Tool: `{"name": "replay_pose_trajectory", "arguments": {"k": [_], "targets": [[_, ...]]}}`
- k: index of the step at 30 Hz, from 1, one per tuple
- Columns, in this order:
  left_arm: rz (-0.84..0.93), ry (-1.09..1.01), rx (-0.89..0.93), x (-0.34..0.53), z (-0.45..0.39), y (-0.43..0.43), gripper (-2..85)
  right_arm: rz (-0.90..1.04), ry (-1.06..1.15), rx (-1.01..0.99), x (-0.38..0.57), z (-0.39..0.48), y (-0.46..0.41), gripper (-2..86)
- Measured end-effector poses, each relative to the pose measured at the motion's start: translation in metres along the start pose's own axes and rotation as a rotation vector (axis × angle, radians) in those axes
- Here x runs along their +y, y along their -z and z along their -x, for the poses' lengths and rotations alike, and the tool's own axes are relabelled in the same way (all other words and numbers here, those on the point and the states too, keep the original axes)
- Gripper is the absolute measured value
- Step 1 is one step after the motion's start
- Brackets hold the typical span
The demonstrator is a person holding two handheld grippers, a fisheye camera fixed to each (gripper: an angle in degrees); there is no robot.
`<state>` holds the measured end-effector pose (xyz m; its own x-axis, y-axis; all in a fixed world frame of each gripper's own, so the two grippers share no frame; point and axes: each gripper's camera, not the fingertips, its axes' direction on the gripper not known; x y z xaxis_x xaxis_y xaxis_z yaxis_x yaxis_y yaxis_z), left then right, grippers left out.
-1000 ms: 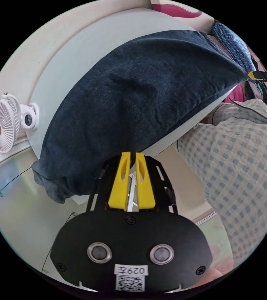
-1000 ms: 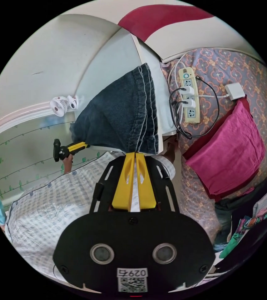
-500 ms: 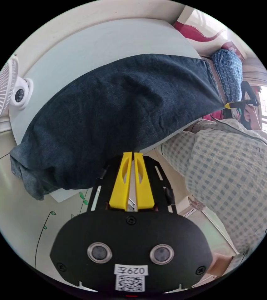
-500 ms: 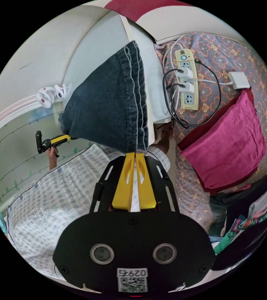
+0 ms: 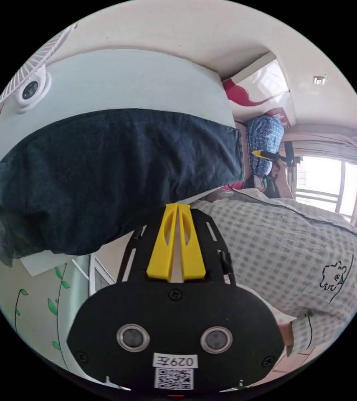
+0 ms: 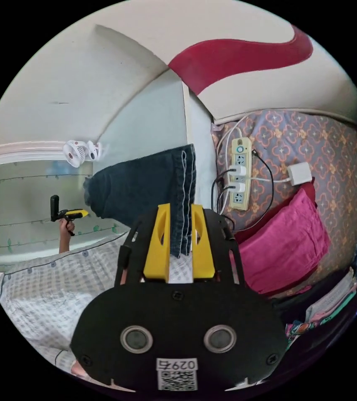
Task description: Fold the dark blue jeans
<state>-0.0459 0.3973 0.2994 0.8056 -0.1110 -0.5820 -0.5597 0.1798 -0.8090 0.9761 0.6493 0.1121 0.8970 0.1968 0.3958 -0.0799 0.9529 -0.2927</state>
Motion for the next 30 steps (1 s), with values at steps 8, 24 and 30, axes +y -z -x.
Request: {"name": "replay_pose_trajectory", "arguments": {"k": [8, 24, 30], "targets": [[0.211, 0.056, -0.157, 0.016, 0.009, -0.022, -1.0, 0.120, 0.083, 0.185, -0.066, 0.034, -0.048, 1.5], [0.242, 0.093, -0.272, 0.042, 0.032, 0.032, -1.0, -0.040, -0.117, 0.287, -0.093, 0.025, -0.049, 1.3], [0.183, 0.148, -0.115, 0.062, 0.055, 0.052, -1.0, 0.106, -0.213, -0.047, -0.054, 0.010, -0.096, 15.9]]}}
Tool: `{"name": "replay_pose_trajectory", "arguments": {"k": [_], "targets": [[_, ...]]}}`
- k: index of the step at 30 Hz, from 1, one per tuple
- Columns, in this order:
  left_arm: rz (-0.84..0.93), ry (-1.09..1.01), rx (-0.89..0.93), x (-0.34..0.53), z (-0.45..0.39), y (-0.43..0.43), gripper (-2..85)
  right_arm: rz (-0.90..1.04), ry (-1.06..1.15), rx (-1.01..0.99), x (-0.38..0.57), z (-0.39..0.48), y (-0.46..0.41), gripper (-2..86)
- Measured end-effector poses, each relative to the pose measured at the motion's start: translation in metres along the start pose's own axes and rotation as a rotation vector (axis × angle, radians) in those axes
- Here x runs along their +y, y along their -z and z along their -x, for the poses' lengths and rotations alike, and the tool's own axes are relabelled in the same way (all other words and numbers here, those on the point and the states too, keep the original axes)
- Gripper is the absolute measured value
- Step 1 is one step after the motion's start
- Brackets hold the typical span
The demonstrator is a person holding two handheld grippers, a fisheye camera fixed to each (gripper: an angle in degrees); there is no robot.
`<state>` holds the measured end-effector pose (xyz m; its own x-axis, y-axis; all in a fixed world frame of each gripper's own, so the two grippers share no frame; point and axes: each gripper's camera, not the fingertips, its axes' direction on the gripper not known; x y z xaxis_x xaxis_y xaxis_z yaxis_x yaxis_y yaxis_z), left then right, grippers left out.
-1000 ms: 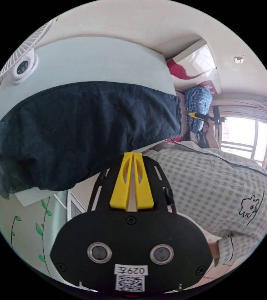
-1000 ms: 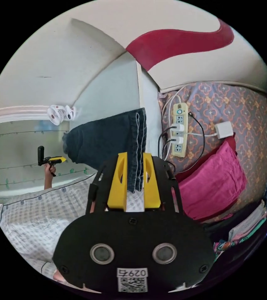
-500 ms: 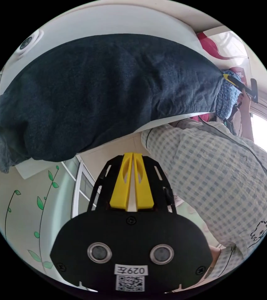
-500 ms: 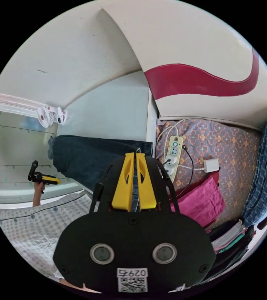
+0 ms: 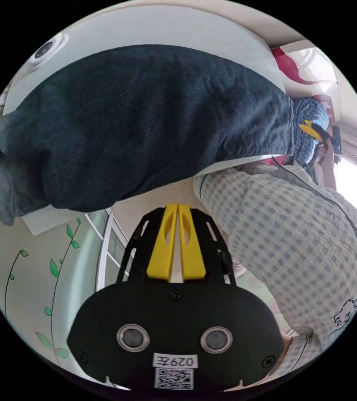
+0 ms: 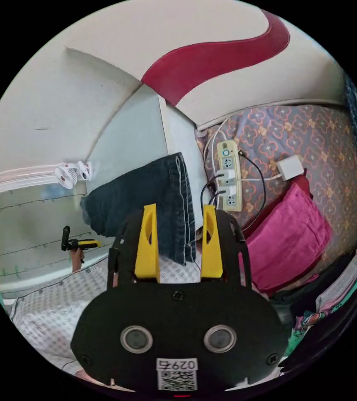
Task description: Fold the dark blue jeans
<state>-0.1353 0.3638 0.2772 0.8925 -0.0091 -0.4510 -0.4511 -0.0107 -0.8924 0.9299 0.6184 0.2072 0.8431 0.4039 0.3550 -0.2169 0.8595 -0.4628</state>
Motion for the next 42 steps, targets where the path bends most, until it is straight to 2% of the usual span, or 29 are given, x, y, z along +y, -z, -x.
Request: {"name": "replay_pose_trajectory", "arguments": {"k": [2, 5, 6, 9, 12, 16, 20, 22, 24, 26, 27, 29, 32, 35, 37, 39, 42], "targets": [[-0.042, 0.000, 0.058, 0.001, 0.004, 0.008, -1.0, 0.070, -0.029, 0.065, 0.003, 0.001, -0.030, 17.3], [-0.086, 0.005, 0.106, -0.003, 0.010, 0.027, -1.0, 0.166, -0.059, -0.001, -0.002, 0.004, -0.073, 15.6], [-0.098, 0.010, 0.104, -0.003, 0.013, 0.037, -1.0, 0.146, -0.042, -0.048, -0.003, 0.009, -0.080, 10.6], [-0.138, 0.030, 0.080, 0.004, 0.019, 0.067, -1.0, 0.038, -0.003, 0.019, -0.005, 0.028, -0.076, 3.4], [-0.201, 0.088, 0.030, 0.028, 0.031, 0.097, -1.0, -0.008, -0.030, 0.137, -0.014, 0.034, -0.075, 2.0], [-0.289, 0.203, -0.023, 0.071, 0.060, 0.121, -1.0, -0.066, -0.149, 0.152, -0.032, 0.027, -0.082, 1.3], [-0.349, 0.337, -0.024, 0.127, 0.107, 0.143, -0.8, -0.067, -0.236, 0.291, -0.052, 0.047, -0.099, 1.0], [-0.379, 0.373, -0.025, 0.150, 0.127, 0.155, -0.6, -0.200, -0.292, 0.350, -0.048, 0.066, -0.095, 0.9], [-0.419, 0.415, -0.043, 0.178, 0.155, 0.173, 0.3, -0.364, -0.250, 0.257, -0.043, 0.108, -0.104, 0.7], [-0.462, 0.439, -0.049, 0.192, 0.177, 0.189, 4.4, -0.399, -0.094, 0.090, -0.050, 0.152, -0.133, 0.4], [-0.484, 0.451, -0.053, 0.197, 0.191, 0.200, 7.8, -0.370, -0.018, 0.003, -0.060, 0.183, -0.163, 0.2], [-0.506, 0.434, -0.063, 0.197, 0.209, 0.217, 11.1, -0.270, 0.064, -0.048, -0.079, 0.232, -0.220, -0.1], [-0.526, 0.354, -0.073, 0.182, 0.231, 0.242, 12.6, -0.050, 0.190, 0.028, -0.109, 0.324, -0.333, -0.3], [-0.456, 0.294, -0.145, 0.154, 0.243, 0.255, 12.5, 0.135, 0.352, 0.045, -0.126, 0.411, -0.438, -0.4], [-0.370, 0.273, -0.225, 0.137, 0.247, 0.256, 11.9, 0.202, 0.438, 0.084, -0.132, 0.458, -0.491, -0.4], [-0.279, 0.222, -0.293, 0.120, 0.245, 0.254, 10.1, 0.254, 0.512, 0.210, -0.138, 0.507, -0.552, -0.5], [-0.226, 0.177, -0.380, 0.114, 0.238, 0.253, 9.5, 0.302, 0.527, 0.354, -0.147, 0.542, -0.615, -0.5]]}}
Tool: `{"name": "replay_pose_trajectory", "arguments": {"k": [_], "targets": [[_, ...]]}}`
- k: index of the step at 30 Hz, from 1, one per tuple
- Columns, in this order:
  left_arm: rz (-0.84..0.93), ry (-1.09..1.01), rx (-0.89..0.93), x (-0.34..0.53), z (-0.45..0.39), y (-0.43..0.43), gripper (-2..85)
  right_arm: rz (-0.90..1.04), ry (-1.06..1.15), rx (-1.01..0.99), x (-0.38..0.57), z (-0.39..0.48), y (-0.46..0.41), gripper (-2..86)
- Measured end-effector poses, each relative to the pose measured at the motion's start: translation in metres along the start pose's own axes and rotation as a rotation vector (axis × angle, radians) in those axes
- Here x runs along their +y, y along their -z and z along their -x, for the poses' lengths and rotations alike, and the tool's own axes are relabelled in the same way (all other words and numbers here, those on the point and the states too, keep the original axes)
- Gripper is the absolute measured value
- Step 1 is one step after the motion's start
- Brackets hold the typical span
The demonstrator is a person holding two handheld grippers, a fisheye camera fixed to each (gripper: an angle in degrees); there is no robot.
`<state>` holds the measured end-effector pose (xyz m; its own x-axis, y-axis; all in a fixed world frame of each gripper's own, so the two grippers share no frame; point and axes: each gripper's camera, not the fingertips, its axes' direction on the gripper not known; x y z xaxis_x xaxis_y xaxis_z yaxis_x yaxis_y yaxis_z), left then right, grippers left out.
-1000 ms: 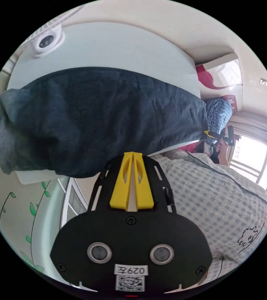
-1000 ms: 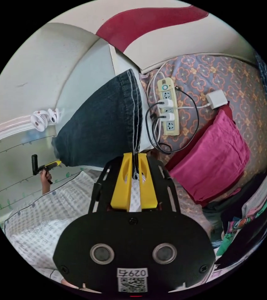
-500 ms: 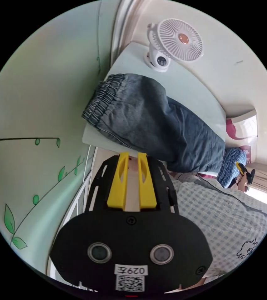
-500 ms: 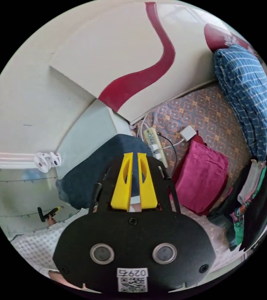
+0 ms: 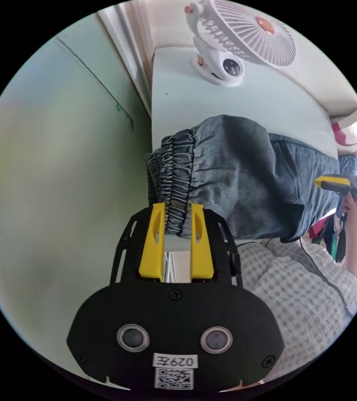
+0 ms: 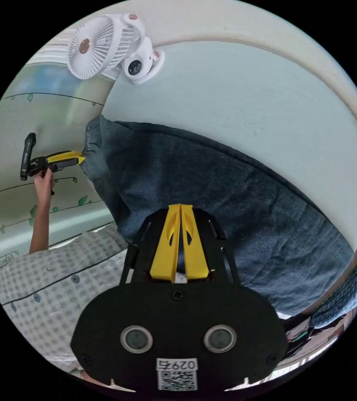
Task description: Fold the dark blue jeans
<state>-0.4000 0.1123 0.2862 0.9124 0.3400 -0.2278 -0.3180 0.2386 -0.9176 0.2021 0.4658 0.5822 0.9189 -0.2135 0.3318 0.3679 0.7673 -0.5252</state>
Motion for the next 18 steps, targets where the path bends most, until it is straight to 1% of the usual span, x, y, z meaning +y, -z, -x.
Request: {"name": "replay_pose_trajectory", "arguments": {"k": [1, 2, 4, 7, 9, 11, 14, 18], "targets": [[-0.002, -0.004, -0.006, 0.000, 0.000, 0.001, 9.5, 0.018, -0.016, 0.027, -0.007, 0.004, -0.008, -0.5], [-0.003, -0.004, -0.009, 0.001, 0.000, 0.004, 9.5, 0.055, -0.073, 0.094, -0.021, 0.010, -0.026, -0.5], [0.024, -0.025, -0.014, 0.000, -0.002, 0.008, 9.1, 0.044, -0.081, 0.096, -0.036, 0.020, -0.037, -0.5], [0.033, -0.063, -0.073, 0.000, -0.004, 0.019, 8.4, 0.045, -0.097, 0.060, -0.062, 0.029, -0.054, -0.5], [-0.017, -0.056, -0.130, 0.003, -0.003, 0.029, 6.8, 0.035, -0.126, 0.012, -0.079, 0.033, -0.067, -0.5], [-0.036, -0.064, -0.150, 0.003, -0.001, 0.032, 6.6, 0.019, -0.152, -0.024, -0.091, 0.036, -0.076, -0.5], [-0.018, -0.091, -0.155, -0.001, 0.002, 0.029, 7.5, -0.013, -0.187, -0.075, -0.108, 0.041, -0.092, -0.5], [-0.006, -0.113, -0.099, -0.005, 0.012, 0.035, 6.6, -0.049, -0.220, -0.136, -0.132, 0.047, -0.113, -0.5]]}}
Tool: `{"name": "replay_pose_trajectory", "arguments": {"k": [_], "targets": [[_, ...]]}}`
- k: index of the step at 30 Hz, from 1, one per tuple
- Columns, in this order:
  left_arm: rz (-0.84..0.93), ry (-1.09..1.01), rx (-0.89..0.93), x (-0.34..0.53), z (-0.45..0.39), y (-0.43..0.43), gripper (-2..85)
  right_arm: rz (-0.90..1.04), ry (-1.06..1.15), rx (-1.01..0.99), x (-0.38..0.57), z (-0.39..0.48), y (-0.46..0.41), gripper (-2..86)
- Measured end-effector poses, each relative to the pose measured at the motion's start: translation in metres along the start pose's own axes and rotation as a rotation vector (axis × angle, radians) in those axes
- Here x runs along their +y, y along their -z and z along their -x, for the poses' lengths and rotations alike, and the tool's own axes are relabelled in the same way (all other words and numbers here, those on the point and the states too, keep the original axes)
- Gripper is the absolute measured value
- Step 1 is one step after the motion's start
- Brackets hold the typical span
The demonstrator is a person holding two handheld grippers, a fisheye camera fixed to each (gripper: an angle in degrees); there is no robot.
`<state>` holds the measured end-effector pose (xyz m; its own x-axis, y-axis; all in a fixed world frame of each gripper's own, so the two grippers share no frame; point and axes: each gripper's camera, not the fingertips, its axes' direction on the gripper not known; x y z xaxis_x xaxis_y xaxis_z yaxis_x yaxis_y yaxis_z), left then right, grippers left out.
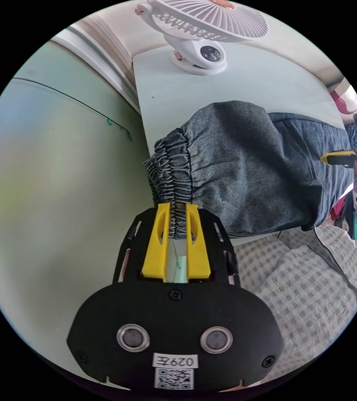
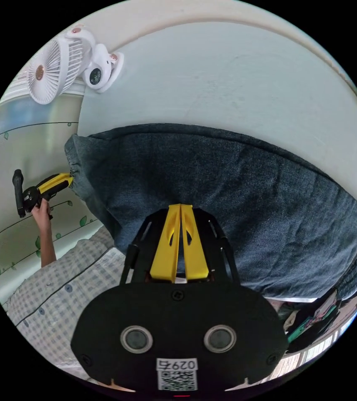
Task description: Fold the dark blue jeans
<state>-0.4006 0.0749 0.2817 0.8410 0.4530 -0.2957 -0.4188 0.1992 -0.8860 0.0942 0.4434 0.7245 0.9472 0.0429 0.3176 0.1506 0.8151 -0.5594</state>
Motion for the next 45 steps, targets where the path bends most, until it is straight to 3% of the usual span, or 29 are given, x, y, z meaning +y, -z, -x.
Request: {"name": "replay_pose_trajectory", "arguments": {"k": [2, 6, 8, 20, 25, 30, 33, 35, 37, 40, 42, 45], "targets": [[-0.008, 0.013, 0.031, 0.002, 0.009, 0.009, 7.6, -0.006, -0.011, -0.025, -0.009, 0.004, -0.010, -0.5], [0.019, 0.073, 0.176, 0.003, 0.031, 0.009, 19.3, -0.023, -0.017, -0.053, -0.030, 0.015, -0.033, -0.5], [0.056, 0.072, 0.212, 0.002, 0.036, 0.000, 19.4, -0.036, -0.003, -0.042, -0.037, 0.023, -0.043, -0.5], [-0.038, 0.076, 0.211, 0.030, 0.053, 0.043, 1.1, -0.052, 0.024, 0.093, -0.087, 0.078, -0.102, -0.5], [0.001, 0.046, 0.124, 0.051, 0.057, 0.059, -0.5, -0.049, -0.012, 0.025, -0.105, 0.080, -0.121, -0.5], [0.247, -0.051, 0.053, 0.037, 0.029, 0.024, -0.3, -0.053, -0.044, 0.004, -0.123, 0.087, -0.140, -0.5], [0.327, -0.003, 0.061, 0.028, 0.031, 0.018, 0.7, -0.013, -0.049, 0.007, -0.134, 0.093, -0.151, -0.5], [0.303, 0.038, 0.020, 0.031, 0.034, 0.036, 0.6, -0.004, -0.037, 0.092, -0.137, 0.102, -0.153, -0.5], [0.254, 0.085, -0.131, 0.040, 0.037, 0.063, -0.5, -0.037, -0.001, 0.179, -0.135, 0.114, -0.151, -0.5], [0.095, 0.113, -0.282, 0.052, 0.036, 0.104, -0.9, -0.096, 0.065, 0.133, -0.134, 0.132, -0.148, -0.5], [0.032, 0.050, -0.112, 0.038, 0.032, 0.109, -0.9, -0.106, 0.125, 0.008, -0.140, 0.146, -0.157, -0.5], [0.010, -0.048, 0.113, 0.000, 0.016, 0.088, -1.0, -0.058, 0.181, -0.005, -0.152, 0.172, -0.185, -0.5]]}}
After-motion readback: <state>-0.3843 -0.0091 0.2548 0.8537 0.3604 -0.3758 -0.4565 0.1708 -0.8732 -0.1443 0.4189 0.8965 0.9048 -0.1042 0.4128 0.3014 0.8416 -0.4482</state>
